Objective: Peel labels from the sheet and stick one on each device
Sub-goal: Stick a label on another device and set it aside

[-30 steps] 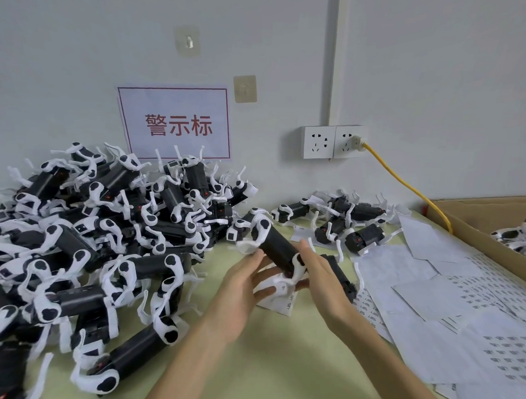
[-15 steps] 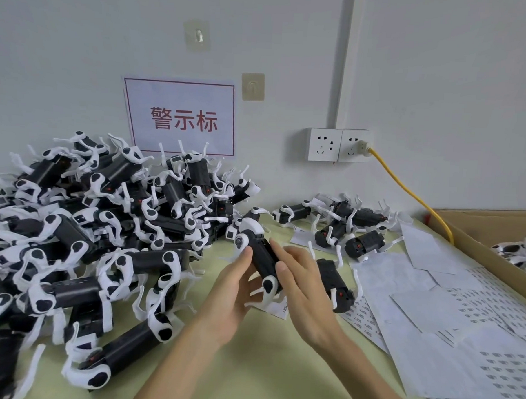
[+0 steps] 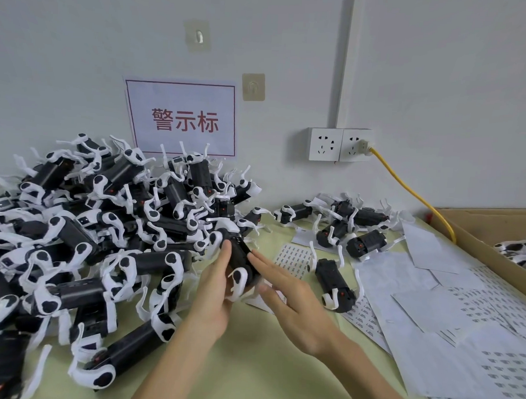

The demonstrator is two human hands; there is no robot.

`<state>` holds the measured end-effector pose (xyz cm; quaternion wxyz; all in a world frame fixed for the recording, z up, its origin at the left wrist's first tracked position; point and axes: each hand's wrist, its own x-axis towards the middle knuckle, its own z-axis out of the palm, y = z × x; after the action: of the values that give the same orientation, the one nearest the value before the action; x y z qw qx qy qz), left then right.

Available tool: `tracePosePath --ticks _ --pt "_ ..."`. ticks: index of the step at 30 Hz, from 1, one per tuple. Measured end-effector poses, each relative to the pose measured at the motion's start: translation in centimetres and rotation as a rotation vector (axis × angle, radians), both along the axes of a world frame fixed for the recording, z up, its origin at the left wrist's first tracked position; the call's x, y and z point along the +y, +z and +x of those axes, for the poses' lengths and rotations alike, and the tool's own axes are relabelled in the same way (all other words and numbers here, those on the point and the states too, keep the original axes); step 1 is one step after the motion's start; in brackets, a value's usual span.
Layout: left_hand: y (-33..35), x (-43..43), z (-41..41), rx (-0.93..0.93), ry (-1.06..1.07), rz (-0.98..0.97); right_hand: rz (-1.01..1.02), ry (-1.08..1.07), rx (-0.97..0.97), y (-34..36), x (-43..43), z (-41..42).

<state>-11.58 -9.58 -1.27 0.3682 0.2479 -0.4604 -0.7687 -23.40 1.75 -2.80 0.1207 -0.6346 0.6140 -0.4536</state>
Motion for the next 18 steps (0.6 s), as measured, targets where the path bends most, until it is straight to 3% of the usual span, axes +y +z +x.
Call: tracePosePath --ticks 3,7,9,12,18 --pt "0.2 -0.3 0.3 0.016 0.026 0.037 -0.001 -0.093 -0.115 0.4 -0.1 -0.3" --pt "0.2 -0.2 0.2 0.054 -0.049 0.068 0.173 -0.288 -0.141 1.1 0.3 -3.5" --pt "0.4 -0.2 0.3 0.093 -0.098 0.105 0.25 -0.424 -0.063 1.1 0.6 -5.2" --pt "0.7 -0.2 0.3 0.152 -0.117 0.163 0.373 -0.616 0.227 0.0 0.5 -6.8" --pt "0.3 -0.8 0.3 0.228 -0.179 0.269 0.465 -0.446 0.329 -3.1 -1.4 -5.7"
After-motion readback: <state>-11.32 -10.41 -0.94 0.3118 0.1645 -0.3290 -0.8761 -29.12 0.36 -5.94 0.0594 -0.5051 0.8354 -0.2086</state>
